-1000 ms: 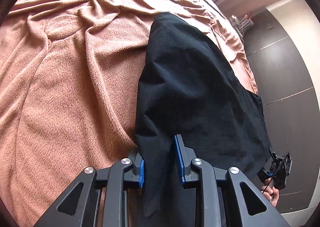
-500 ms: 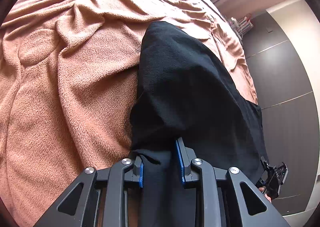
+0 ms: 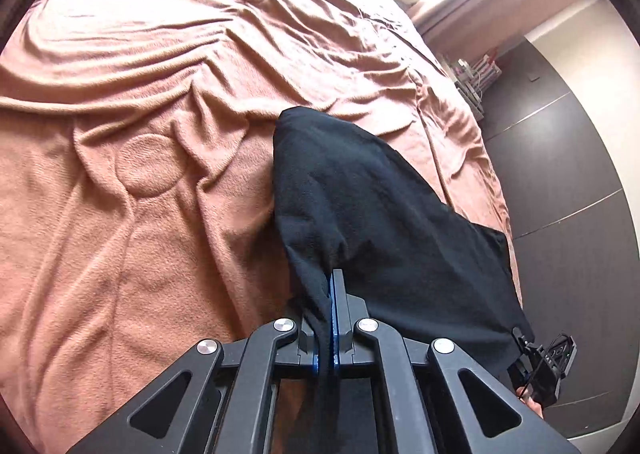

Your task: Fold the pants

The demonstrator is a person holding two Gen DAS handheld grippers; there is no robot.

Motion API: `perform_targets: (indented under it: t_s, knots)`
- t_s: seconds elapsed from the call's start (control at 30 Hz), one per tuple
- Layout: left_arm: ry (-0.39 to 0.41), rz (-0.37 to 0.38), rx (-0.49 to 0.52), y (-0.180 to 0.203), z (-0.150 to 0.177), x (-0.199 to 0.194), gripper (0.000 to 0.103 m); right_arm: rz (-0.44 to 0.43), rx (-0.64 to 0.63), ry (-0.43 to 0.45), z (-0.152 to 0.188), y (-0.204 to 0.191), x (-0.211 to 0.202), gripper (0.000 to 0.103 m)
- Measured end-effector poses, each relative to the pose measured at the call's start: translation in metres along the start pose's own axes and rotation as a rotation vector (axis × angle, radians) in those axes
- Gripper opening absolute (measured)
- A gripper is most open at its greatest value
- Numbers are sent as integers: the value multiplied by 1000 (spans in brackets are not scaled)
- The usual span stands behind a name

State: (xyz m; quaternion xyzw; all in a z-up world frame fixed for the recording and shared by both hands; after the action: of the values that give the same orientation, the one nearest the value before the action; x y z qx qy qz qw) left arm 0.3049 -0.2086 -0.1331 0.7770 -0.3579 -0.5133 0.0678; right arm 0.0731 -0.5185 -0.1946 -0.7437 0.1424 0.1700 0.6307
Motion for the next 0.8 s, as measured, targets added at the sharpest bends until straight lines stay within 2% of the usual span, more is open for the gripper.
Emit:
perform_targets:
  t_s: [0.27, 0.57, 0.8]
  knots:
    - [40, -38, -54, -48, 3, -44, 4, -20, -51, -67, 27, -27, 35, 19]
    - [85, -95, -128, -123, 19, -104, 4, -35, -131, -155, 83, -71, 85, 19]
    - [102, -122, -173, -171, 31, -136, 4, -21, -191, -189, 122, -106, 126, 19]
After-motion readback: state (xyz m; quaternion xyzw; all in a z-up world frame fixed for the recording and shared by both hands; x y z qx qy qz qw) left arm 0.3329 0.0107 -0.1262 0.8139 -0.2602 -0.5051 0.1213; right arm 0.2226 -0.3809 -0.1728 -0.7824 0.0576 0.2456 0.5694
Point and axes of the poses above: each gripper's, at about its wrist camera, not at the fingertips, and x roughly the way its jaws point, y to its right, z to its underside, the point moved 1 cm from there along x, roughly the way its jaws point, and after that the axes turned 12 degrees about x, right-handed, at the moved point
